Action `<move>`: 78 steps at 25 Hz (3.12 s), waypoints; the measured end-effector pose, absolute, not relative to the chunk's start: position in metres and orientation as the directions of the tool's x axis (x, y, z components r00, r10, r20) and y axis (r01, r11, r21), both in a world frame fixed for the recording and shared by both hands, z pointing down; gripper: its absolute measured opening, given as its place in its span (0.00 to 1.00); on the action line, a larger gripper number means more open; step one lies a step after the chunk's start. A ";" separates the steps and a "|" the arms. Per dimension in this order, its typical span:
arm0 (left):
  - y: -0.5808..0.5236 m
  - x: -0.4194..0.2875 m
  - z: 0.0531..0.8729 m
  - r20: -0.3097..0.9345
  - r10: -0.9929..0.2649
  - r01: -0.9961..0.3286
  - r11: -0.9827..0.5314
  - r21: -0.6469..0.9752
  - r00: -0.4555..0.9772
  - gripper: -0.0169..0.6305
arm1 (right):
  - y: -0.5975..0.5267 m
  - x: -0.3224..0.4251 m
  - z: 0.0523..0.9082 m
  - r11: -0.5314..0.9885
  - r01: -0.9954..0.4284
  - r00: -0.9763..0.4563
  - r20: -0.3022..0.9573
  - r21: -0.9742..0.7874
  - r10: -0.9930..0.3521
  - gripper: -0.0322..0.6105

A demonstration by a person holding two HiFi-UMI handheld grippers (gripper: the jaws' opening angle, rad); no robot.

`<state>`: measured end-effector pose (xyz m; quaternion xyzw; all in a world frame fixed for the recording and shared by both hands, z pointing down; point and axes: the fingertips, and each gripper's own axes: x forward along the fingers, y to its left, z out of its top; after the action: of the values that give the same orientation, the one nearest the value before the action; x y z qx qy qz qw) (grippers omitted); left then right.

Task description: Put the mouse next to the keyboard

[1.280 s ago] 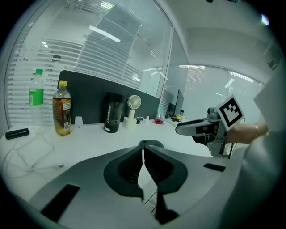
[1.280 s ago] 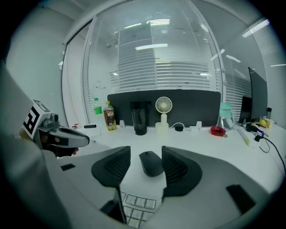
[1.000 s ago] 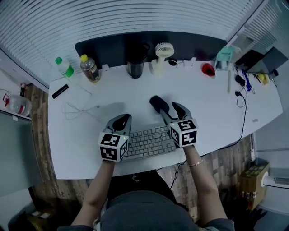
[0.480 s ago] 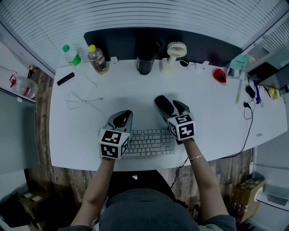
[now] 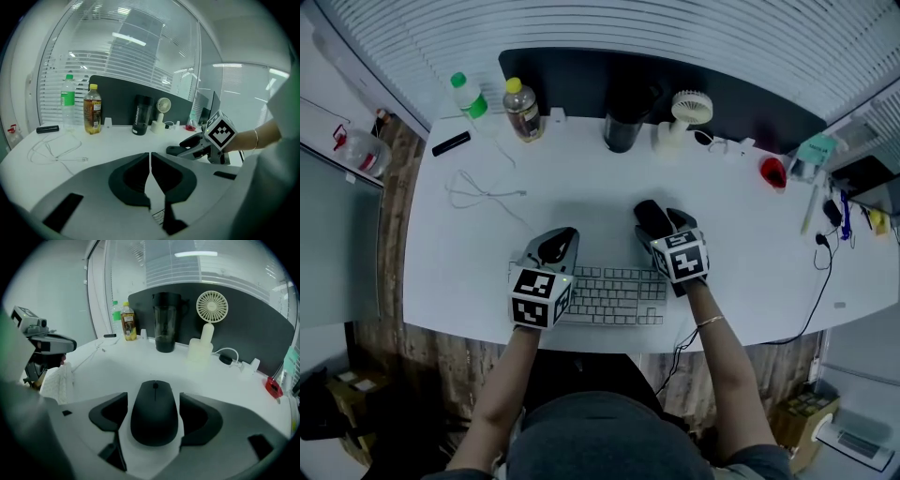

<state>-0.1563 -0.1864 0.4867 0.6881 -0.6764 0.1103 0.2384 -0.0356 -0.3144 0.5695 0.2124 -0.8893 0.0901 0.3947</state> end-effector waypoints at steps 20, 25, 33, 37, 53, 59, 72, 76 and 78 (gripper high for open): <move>-0.156 -0.175 0.491 0.474 -0.880 -0.977 0.109 0.183 -0.009 0.07 | -0.319 -0.036 0.586 0.888 -0.459 -0.555 0.789 -0.025 -0.264 0.51; -0.154 -0.176 0.489 0.470 -0.882 -0.978 0.106 0.182 -0.008 0.07 | -0.320 -0.033 0.584 0.878 -0.478 -0.554 0.784 -0.024 -0.281 0.51; -0.154 -0.173 0.486 0.464 -0.886 -0.981 0.072 0.178 0.019 0.07 | -0.313 -0.022 0.573 0.856 -0.517 -0.575 0.753 -0.030 -0.321 0.51; -0.158 -0.164 0.483 0.457 -0.888 -0.984 0.031 0.177 0.054 0.07 | -0.311 -0.012 0.559 0.833 -0.552 -0.578 0.730 -0.022 -0.364 0.51; -0.174 -0.102 0.471 0.416 -0.867 -0.959 -0.220 0.177 0.276 0.07 | -0.268 0.085 0.529 0.663 -0.748 -0.481 0.698 -0.011 -0.531 0.51; -0.174 -0.074 0.469 0.407 -0.838 -0.932 -0.321 0.170 0.363 0.07 | -0.245 0.129 0.530 0.576 -0.817 -0.415 0.697 -0.003 -0.585 0.51; -0.160 -0.038 0.472 0.405 -0.766 -0.864 -0.473 0.170 0.499 0.07 | -0.196 0.184 0.551 0.402 -0.916 -0.290 0.710 -0.010 -0.642 0.51; -0.157 -0.031 0.474 0.404 -0.746 -0.845 -0.504 0.179 0.530 0.07 | -0.186 0.193 0.554 0.363 -0.932 -0.259 0.704 -0.001 -0.662 0.51; -0.156 -0.029 0.475 0.404 -0.738 -0.839 -0.512 0.185 0.540 0.07 | -0.184 0.196 0.554 0.360 -0.933 -0.245 0.705 0.016 -0.665 0.51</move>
<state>-0.0292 -0.1565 0.4747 0.8585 -0.4592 0.1384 0.1815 0.1956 -0.1837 0.5543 0.5252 -0.7606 0.2098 0.3188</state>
